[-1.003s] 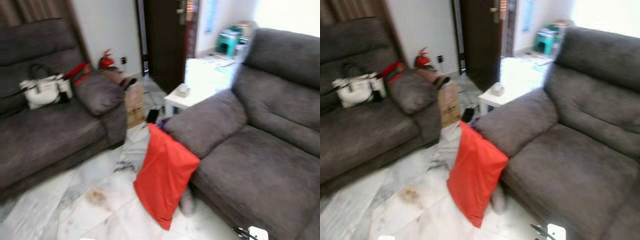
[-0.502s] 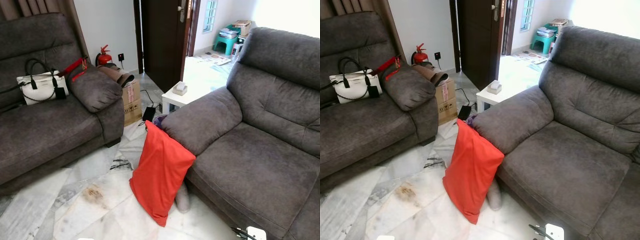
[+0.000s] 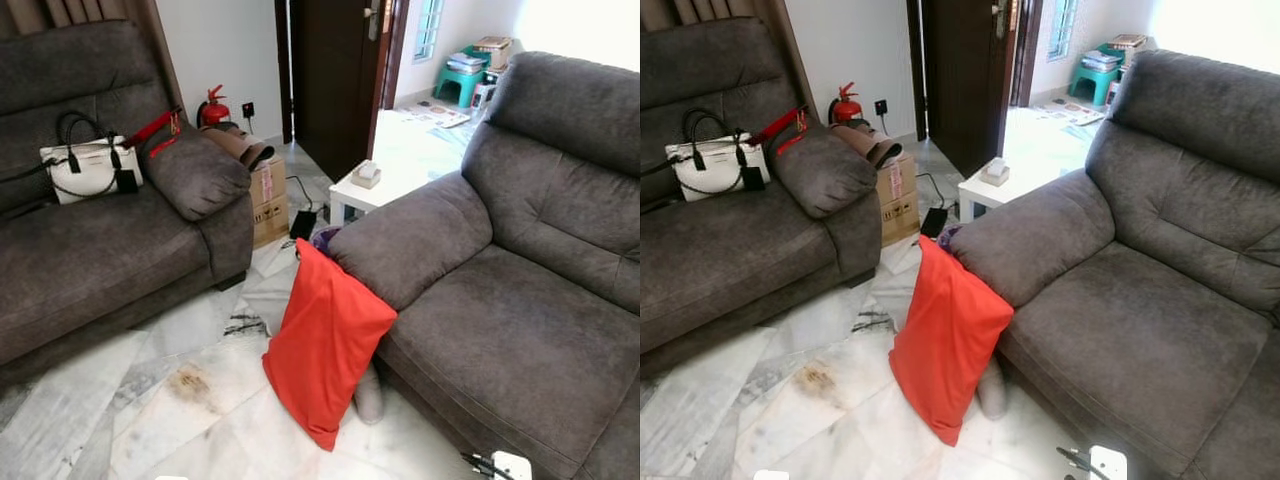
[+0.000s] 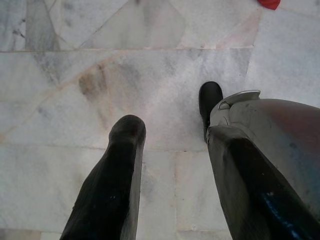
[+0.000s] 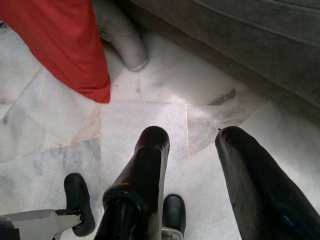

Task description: Move the pillow to the sofa from floor

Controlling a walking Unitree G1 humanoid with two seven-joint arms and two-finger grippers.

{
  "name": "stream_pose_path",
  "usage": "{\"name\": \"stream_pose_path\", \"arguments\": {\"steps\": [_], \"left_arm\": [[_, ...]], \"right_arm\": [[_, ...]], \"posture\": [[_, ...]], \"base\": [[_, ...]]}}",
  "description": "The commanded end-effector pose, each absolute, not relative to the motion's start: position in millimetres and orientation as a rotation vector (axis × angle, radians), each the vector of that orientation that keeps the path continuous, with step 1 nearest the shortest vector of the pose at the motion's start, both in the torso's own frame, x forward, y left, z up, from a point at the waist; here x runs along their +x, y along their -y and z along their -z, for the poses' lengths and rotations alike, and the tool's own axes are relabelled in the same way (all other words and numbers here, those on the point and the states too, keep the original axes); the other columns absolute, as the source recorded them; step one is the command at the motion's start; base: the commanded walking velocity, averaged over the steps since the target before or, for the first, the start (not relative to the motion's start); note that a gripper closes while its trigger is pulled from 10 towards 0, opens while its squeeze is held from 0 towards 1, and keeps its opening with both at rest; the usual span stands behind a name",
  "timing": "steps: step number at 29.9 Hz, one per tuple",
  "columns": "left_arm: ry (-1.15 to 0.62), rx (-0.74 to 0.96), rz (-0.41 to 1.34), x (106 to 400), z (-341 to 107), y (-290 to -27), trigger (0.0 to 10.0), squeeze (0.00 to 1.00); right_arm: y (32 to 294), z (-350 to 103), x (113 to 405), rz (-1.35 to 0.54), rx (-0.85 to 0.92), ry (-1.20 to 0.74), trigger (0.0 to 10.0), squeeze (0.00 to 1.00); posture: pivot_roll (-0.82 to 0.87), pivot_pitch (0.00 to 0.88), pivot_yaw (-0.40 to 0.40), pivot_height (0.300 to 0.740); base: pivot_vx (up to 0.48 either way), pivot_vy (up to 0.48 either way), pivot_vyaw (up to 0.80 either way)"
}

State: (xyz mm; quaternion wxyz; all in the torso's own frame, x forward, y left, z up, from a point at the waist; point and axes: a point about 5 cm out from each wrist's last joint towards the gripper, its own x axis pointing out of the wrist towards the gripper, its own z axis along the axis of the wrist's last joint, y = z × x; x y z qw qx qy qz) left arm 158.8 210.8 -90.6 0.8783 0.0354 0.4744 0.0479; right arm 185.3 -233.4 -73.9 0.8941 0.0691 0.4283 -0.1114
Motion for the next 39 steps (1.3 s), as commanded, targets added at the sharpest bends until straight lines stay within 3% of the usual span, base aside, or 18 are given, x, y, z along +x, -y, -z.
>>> {"name": "stream_pose_path", "arguments": {"steps": [1,19,23,39], "left_arm": [[-1.021,-0.063,-0.275,124,97,-238,10.0,0.00],[-1.021,-0.062,-0.274,124,97,-238,10.0,0.00],[-1.001,-0.039,-0.296,128,93,-245,10.0,0.00],[-0.929,-0.047,-0.335,134,89,-248,10.0,0.00]], "right_arm": [[197,89,170,0.037,0.105,-1.039,10.0,0.00],[197,89,170,0.024,0.098,-1.037,10.0,0.00],[192,85,180,0.039,0.176,-0.986,10.0,0.00],[201,84,179,0.059,0.181,-0.981,10.0,0.00]], "posture": [[0.18,0.000,-0.027,0.740],[0.18,0.000,-0.026,0.740],[0.18,0.000,-0.002,0.740],[0.18,0.000,-0.003,0.740]], "base": [[0.000,0.000,0.00],[0.000,0.000,0.00],[0.000,0.000,0.00],[0.000,0.000,0.00]]}}
